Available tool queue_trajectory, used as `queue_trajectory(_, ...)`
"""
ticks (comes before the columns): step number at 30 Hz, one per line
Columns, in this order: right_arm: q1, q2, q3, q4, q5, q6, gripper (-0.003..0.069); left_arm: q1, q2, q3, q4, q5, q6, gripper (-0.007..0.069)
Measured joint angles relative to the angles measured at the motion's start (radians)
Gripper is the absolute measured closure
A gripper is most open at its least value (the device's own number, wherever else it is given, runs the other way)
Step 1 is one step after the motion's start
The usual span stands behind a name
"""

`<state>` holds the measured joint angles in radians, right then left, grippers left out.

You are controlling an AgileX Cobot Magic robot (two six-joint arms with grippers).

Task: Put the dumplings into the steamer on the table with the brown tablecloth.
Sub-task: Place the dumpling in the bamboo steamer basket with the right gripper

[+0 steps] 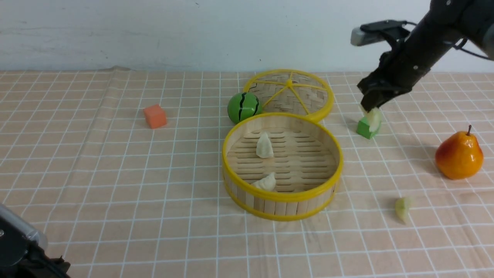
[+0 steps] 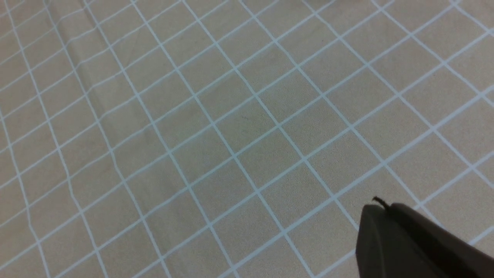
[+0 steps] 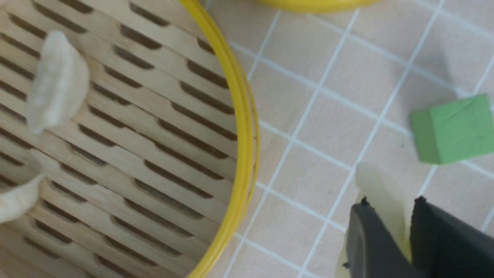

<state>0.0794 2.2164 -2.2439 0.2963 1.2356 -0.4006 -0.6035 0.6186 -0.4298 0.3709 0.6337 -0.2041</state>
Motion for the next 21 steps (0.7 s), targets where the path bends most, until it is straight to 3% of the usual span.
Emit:
queue_trajectory(4,0.005,-0.006,-0.023,0.107,0.006,0.000,0.0524,0.000,0.000,0.000,0.000,-0.018,0.000,0.0638)
queue_trajectory(10,0.091,0.050,-0.027,0.266,0.008,-0.065,0.0524,0.000,0.000,0.000,0.000,-0.040,0.000,0.0638)
queue_trajectory(17,0.182,0.192,-0.027,0.161,-0.102,-0.086,0.0524,0.000,0.000,0.000,0.000,-0.041,0.000,0.0638)
queue_trajectory(21,0.196,0.207,-0.027,0.111,-0.123,-0.041,0.0418,0.000,0.000,0.000,-0.001,-0.043,0.000,0.0638)
